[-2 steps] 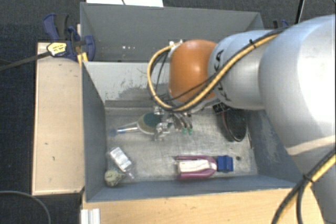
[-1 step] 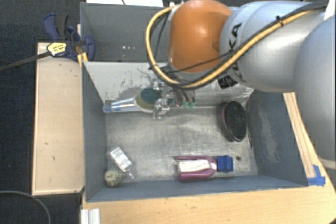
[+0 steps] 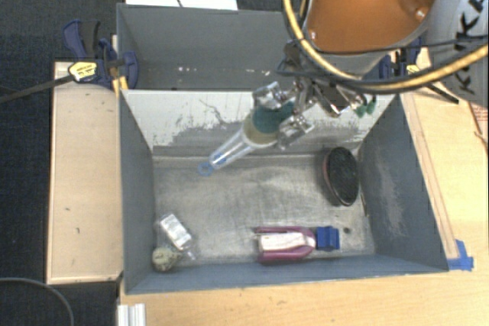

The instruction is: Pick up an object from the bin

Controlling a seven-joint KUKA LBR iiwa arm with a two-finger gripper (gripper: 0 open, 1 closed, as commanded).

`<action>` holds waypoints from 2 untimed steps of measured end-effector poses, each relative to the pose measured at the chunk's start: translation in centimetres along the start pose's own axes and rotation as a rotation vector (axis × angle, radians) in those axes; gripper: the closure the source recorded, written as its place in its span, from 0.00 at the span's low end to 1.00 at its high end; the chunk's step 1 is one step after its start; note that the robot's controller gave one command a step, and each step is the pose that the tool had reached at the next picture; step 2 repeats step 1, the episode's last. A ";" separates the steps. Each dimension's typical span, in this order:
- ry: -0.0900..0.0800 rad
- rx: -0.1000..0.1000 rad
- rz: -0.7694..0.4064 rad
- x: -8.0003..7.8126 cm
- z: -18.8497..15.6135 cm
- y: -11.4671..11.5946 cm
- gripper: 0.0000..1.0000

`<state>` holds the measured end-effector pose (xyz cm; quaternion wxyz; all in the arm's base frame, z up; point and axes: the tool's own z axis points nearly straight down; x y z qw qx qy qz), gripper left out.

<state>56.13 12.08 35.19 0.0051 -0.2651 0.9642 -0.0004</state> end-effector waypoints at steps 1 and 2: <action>0.002 -0.001 -0.008 1.3 -1.6 -0.8 1.00; 0.002 -0.001 -0.008 1.3 -1.6 -0.8 1.00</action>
Offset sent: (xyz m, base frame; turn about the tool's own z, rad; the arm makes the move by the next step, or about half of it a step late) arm -0.0082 -0.0127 0.0139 -0.0124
